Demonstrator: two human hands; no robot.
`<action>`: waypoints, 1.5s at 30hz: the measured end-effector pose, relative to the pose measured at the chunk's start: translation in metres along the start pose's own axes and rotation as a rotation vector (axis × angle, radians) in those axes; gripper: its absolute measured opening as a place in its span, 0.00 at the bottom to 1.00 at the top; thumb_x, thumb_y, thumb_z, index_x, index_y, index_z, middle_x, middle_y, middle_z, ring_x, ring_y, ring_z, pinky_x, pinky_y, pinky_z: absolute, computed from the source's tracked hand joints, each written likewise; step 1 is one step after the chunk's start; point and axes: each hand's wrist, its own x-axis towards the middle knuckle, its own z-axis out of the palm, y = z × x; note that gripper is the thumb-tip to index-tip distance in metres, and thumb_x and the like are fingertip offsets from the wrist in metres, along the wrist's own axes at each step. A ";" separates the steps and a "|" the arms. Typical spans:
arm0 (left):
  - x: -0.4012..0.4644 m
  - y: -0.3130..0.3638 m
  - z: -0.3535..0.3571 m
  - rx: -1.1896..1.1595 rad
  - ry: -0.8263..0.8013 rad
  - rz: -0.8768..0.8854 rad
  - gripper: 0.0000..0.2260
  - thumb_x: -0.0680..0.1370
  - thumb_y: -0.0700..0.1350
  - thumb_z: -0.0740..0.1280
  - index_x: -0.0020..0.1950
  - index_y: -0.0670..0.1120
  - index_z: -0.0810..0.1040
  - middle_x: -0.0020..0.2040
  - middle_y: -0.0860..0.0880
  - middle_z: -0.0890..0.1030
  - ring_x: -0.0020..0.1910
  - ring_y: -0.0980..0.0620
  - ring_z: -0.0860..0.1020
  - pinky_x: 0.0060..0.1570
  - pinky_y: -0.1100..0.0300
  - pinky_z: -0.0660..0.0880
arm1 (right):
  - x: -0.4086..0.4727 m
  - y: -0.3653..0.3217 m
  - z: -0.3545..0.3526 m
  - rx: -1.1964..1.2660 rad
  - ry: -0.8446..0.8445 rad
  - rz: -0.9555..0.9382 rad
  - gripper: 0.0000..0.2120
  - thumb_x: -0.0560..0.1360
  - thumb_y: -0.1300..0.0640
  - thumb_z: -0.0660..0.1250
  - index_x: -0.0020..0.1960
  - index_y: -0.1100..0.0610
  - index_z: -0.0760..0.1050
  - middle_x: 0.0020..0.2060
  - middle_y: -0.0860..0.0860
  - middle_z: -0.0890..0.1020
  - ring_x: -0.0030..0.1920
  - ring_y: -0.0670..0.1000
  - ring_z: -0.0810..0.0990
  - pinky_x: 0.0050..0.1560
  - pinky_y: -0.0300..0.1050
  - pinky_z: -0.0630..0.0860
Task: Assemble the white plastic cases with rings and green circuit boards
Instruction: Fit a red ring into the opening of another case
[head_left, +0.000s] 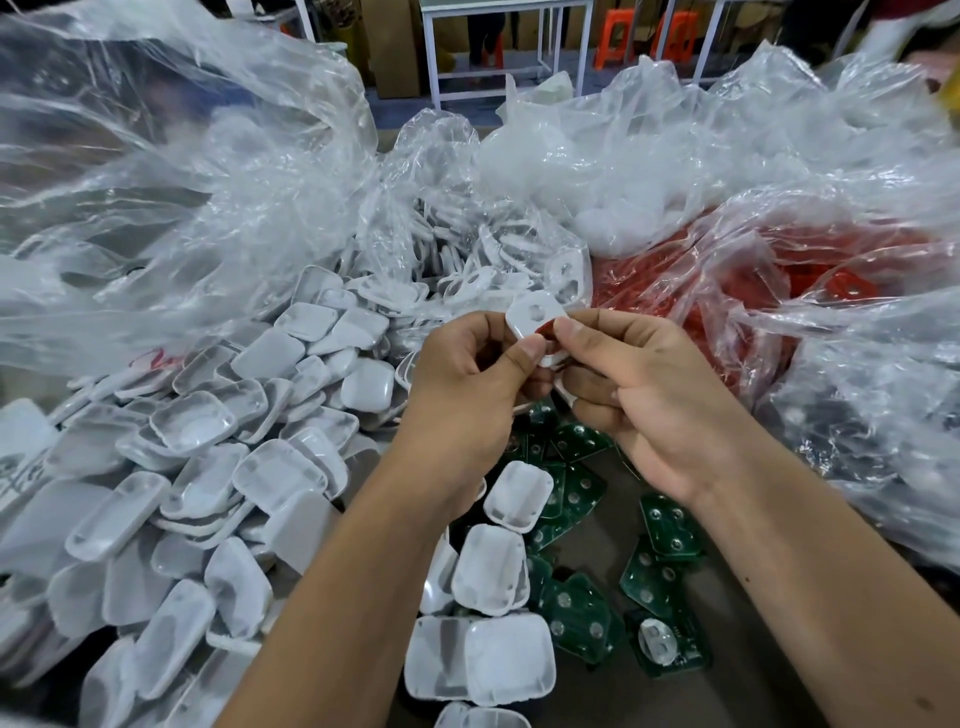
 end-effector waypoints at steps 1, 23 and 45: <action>0.000 0.000 -0.001 -0.006 0.011 -0.011 0.05 0.83 0.37 0.67 0.51 0.39 0.82 0.39 0.46 0.83 0.37 0.52 0.80 0.44 0.58 0.81 | 0.001 0.000 -0.001 -0.018 0.006 -0.004 0.08 0.82 0.60 0.67 0.51 0.64 0.83 0.30 0.49 0.71 0.25 0.43 0.59 0.22 0.33 0.60; -0.003 0.007 -0.013 0.019 -0.060 0.053 0.08 0.76 0.32 0.74 0.42 0.43 0.81 0.42 0.41 0.85 0.43 0.47 0.86 0.45 0.55 0.83 | 0.001 0.002 -0.004 -0.293 0.128 -0.207 0.05 0.75 0.61 0.77 0.42 0.53 0.88 0.28 0.51 0.81 0.21 0.42 0.66 0.22 0.33 0.63; 0.001 -0.002 -0.002 0.203 0.129 0.151 0.05 0.78 0.40 0.75 0.46 0.48 0.81 0.38 0.49 0.85 0.37 0.48 0.84 0.37 0.51 0.81 | -0.001 0.003 0.002 -0.321 0.203 -0.229 0.05 0.79 0.61 0.73 0.46 0.58 0.87 0.30 0.52 0.85 0.20 0.41 0.73 0.23 0.29 0.67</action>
